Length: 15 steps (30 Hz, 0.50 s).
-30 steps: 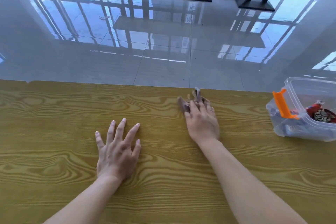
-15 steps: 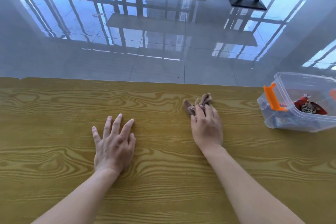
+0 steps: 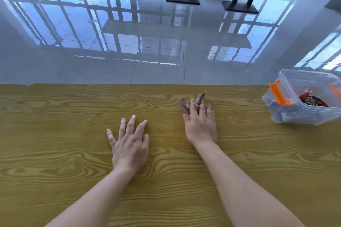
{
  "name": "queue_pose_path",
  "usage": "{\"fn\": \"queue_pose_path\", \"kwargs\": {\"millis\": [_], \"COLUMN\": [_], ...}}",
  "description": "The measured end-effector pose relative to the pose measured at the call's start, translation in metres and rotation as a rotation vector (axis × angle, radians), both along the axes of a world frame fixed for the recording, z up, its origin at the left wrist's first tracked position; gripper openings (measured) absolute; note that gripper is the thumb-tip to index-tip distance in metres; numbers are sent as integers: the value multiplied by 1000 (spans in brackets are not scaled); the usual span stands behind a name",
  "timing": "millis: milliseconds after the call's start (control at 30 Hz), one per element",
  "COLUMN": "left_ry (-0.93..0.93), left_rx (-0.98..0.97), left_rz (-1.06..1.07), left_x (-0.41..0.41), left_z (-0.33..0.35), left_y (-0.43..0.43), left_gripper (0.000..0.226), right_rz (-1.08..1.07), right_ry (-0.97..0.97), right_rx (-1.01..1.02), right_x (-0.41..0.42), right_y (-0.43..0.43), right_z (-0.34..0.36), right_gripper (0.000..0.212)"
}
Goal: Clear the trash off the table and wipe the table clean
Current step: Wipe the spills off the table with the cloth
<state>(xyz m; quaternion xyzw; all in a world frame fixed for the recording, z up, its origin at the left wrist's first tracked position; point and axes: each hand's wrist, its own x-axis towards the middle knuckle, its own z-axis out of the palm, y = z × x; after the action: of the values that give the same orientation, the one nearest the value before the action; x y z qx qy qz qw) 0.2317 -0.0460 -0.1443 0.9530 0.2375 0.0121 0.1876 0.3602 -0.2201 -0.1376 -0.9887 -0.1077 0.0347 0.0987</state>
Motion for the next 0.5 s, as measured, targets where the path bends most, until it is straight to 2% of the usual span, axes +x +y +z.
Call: {"fn": "queue_pose_path", "kwargs": {"millis": [133, 200, 267, 333, 400, 500], "left_ry": [-54, -62, -26, 32, 65, 80], "left_rx": [-181, -78, 54, 111, 133, 185], "left_rz": [-55, -139, -149, -107, -67, -63], "left_x": [-14, -41, -74, -104, -121, -127], "left_z": [10, 6, 1, -3, -5, -7], "left_y": [27, 52, 83, 107, 118, 119], "left_gripper": [51, 58, 61, 58, 58, 59], "right_rz": [392, 548, 584, 459, 211, -115], "right_ry": [-4, -23, -38, -78, -56, -30], "right_rx": [37, 23, -1, -62, -83, -70], "right_x": [-67, -98, -101, -82, -53, -30], "right_y": [55, 32, -12, -54, -72, -38], "right_z": [-1, 1, 0, -5, -7, -5], "right_gripper": [56, 53, 53, 53, 54, 54]}}
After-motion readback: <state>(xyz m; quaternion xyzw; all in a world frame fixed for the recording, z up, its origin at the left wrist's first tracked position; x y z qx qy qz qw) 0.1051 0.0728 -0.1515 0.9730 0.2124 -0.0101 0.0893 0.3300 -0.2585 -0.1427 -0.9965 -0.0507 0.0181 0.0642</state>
